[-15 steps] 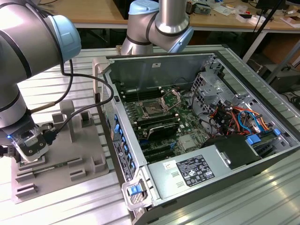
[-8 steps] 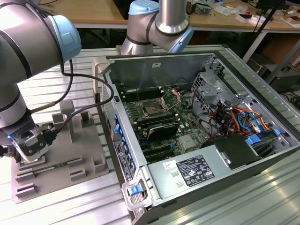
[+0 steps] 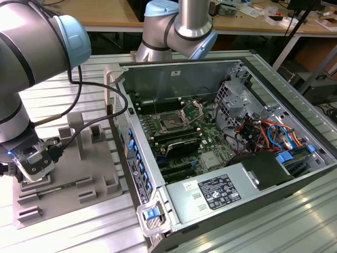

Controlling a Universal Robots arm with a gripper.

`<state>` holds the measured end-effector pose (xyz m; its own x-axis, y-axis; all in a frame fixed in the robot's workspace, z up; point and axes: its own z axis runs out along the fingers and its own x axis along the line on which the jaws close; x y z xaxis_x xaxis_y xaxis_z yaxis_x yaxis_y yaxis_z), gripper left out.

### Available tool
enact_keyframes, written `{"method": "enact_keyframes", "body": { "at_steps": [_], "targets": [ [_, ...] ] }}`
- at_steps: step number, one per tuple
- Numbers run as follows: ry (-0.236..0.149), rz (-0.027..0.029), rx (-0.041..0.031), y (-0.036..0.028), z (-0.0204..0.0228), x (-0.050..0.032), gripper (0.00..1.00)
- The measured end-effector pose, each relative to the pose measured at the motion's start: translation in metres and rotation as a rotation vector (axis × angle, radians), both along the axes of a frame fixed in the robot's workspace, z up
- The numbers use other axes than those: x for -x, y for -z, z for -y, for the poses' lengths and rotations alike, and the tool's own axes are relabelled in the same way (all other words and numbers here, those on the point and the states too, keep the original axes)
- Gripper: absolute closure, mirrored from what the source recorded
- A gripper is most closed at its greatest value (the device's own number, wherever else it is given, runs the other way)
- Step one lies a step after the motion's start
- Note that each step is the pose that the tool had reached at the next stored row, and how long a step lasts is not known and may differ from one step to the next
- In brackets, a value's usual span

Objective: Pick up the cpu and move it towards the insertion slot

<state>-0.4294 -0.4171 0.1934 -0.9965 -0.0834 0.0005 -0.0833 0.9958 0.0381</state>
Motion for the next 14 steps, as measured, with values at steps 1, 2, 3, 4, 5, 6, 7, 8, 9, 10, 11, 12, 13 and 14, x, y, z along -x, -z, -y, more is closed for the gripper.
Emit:
{"method": "enact_keyframes", "body": {
  "at_steps": [1,2,3,4,5,6,7,8,9,10,11,12,13,14],
  "targets": [
    [0.000,0.0001,-0.0001,-0.0002,0.0000,0.0000,0.45],
    [0.000,0.0001,-0.0001,-0.0003,-0.0001,0.0000,0.45],
    [0.000,0.0000,0.0000,-0.0006,0.0000,0.0000,0.45],
    [0.000,0.0000,-0.0001,-0.0008,0.0000,0.0000,0.45],
    [0.000,0.0000,0.0000,-0.0011,0.0000,0.0000,0.45],
    [0.000,-0.0001,0.0000,-0.0015,0.0000,0.0000,0.45],
    [0.000,0.0000,0.0000,-0.0017,0.0000,0.0000,0.45],
    [0.000,0.0001,-0.0001,-0.0019,0.0000,0.0000,0.45],
    [0.000,0.0000,0.0000,-0.0025,0.0000,0.0000,0.45],
    [0.000,0.0001,-0.0001,-0.0028,0.0000,0.0000,0.45],
    [0.000,0.0000,0.0000,-0.0031,0.0000,0.0000,0.45],
    [0.000,0.0001,-0.0001,-0.0032,0.0000,0.0000,0.45],
    [0.000,-0.0001,0.0000,-0.0036,0.0000,0.0000,0.45],
    [0.000,0.0000,-0.0001,-0.0040,0.0000,0.0000,0.45]
  ]
}}
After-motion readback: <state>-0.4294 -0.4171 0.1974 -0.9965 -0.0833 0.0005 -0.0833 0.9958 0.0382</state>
